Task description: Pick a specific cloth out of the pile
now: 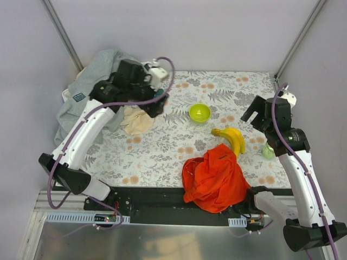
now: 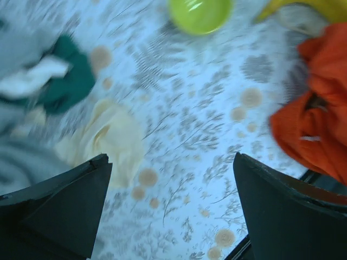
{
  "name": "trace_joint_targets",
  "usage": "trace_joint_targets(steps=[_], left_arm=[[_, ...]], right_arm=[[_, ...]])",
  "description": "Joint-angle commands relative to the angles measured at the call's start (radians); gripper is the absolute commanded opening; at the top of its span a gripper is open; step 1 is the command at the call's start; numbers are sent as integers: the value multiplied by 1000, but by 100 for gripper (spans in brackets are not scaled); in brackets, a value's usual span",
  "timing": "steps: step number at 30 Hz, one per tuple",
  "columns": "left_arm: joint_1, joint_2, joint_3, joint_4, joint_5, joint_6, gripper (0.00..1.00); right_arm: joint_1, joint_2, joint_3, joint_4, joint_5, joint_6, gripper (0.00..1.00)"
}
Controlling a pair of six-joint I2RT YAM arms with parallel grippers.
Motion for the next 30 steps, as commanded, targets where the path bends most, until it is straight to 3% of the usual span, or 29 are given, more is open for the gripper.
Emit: trace_joint_targets(steps=[1,5,10,18,25,30], left_arm=[[289,-113,-234,96,-62,-91,99],[487,-239,-501,267,-84,-137,99],[645,-331,-725,432,-109,-190,99],[681,-428,-1075,747,-321,-291,99],[687,-463,-1224,922,-308,-322,99],[691,-480,-1230,911,-271,-317,99]], right_arm=[[-6,13,-53,116,-56,-12,99],[-6,43,-101,185,-62,-12,99],[-6,60,-168,265,-53,-22,99],[-6,76,-275,377,9,-21,99],[-6,77,-320,438,59,-15,99],[-4,85,-329,454,55,-13,99]])
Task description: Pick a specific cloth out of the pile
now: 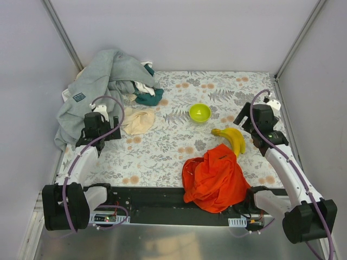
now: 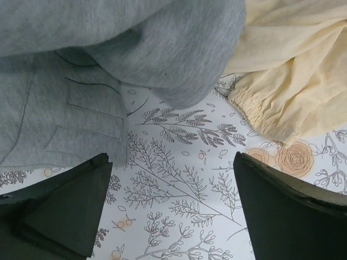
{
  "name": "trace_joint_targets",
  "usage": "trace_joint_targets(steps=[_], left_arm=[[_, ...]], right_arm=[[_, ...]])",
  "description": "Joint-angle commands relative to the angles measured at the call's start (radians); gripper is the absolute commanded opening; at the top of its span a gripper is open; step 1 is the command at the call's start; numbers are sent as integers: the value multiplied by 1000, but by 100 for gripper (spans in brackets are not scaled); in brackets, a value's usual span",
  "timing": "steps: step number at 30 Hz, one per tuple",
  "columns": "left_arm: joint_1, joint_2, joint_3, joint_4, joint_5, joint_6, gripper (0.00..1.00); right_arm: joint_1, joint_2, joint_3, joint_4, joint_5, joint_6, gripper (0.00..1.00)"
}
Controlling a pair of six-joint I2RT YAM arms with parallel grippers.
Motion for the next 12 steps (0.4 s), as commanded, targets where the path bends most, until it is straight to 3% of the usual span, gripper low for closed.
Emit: trace_joint_targets(steps=[1,12], left_arm=[[15,-48,-5,88,25,-27,99],[17,-43,-11,88,28,-32,99]], right_arm=[[-4,5,-4,61,27,3,99],[-5,5,-10,67,35,-5,99]])
